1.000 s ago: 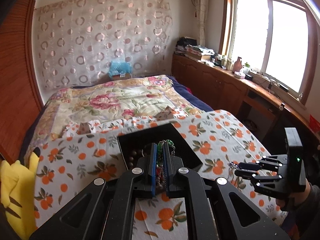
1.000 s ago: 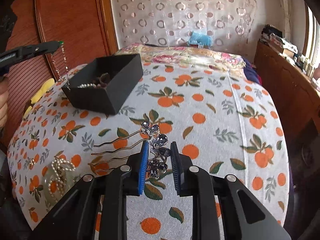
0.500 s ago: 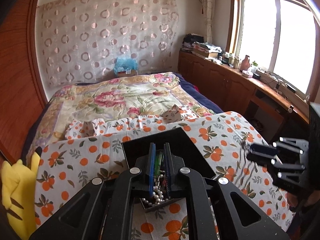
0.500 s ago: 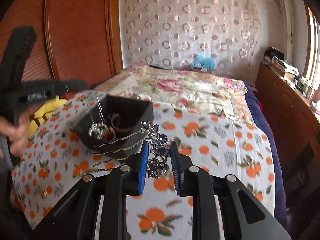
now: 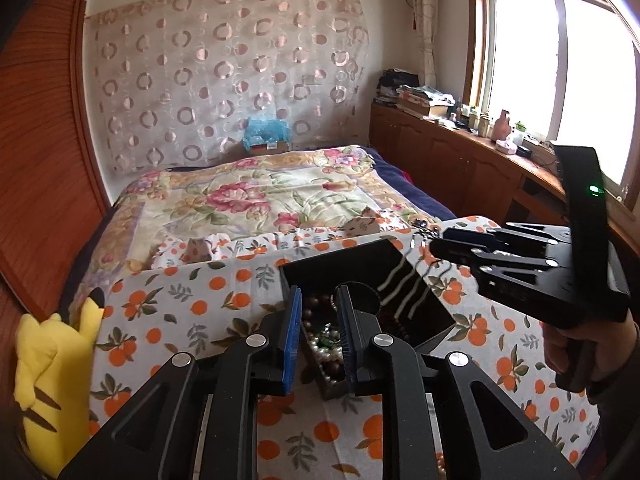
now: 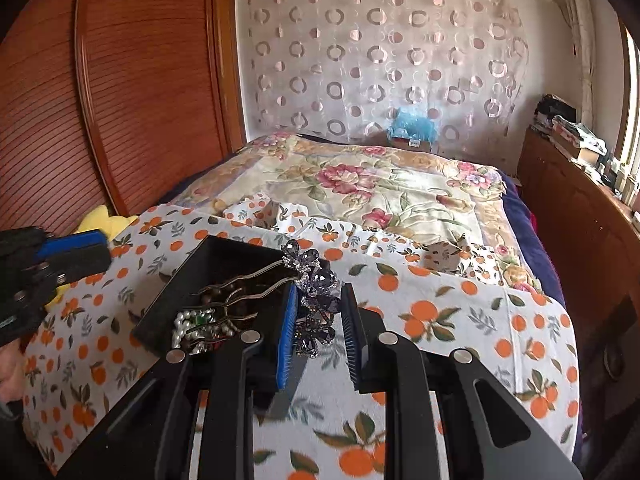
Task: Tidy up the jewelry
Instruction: 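Carry the earring and hairpin into the black box and open both tools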
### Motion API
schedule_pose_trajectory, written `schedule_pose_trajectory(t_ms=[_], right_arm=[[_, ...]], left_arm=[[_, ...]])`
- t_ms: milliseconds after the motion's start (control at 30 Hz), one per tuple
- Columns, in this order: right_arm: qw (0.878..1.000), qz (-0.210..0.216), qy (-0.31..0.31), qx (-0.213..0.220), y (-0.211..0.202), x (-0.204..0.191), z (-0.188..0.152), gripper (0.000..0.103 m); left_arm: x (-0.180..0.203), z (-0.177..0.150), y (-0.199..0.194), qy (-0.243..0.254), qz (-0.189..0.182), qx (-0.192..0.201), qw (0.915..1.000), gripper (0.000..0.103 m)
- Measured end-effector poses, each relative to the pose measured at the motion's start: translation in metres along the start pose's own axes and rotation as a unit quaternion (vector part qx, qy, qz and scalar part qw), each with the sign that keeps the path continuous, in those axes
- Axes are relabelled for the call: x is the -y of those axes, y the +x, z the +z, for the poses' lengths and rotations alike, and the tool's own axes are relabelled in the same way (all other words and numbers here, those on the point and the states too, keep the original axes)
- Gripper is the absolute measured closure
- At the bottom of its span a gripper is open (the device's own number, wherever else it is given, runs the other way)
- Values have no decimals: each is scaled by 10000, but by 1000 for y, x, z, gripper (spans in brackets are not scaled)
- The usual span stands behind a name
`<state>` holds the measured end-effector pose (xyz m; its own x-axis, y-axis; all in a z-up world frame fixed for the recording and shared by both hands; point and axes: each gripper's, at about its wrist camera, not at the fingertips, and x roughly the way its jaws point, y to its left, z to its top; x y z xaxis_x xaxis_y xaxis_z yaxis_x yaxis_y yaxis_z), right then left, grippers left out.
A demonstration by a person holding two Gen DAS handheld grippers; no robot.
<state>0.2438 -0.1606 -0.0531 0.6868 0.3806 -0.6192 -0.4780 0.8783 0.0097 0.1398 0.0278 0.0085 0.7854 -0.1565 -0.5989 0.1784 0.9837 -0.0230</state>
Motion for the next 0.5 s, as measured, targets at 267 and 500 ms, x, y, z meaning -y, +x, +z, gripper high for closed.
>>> schedule_pose_trajectory(t_ms=[267, 500], right_arm=[[9997, -36, -199, -169, 27, -17, 2, 79], [9984, -55, -482, -279, 37, -34, -4, 79]], left_arm=[[-9, -10, -7, -17, 47, -34, 10000, 85], [-13, -28, -12, -49, 45, -91, 9999, 82]])
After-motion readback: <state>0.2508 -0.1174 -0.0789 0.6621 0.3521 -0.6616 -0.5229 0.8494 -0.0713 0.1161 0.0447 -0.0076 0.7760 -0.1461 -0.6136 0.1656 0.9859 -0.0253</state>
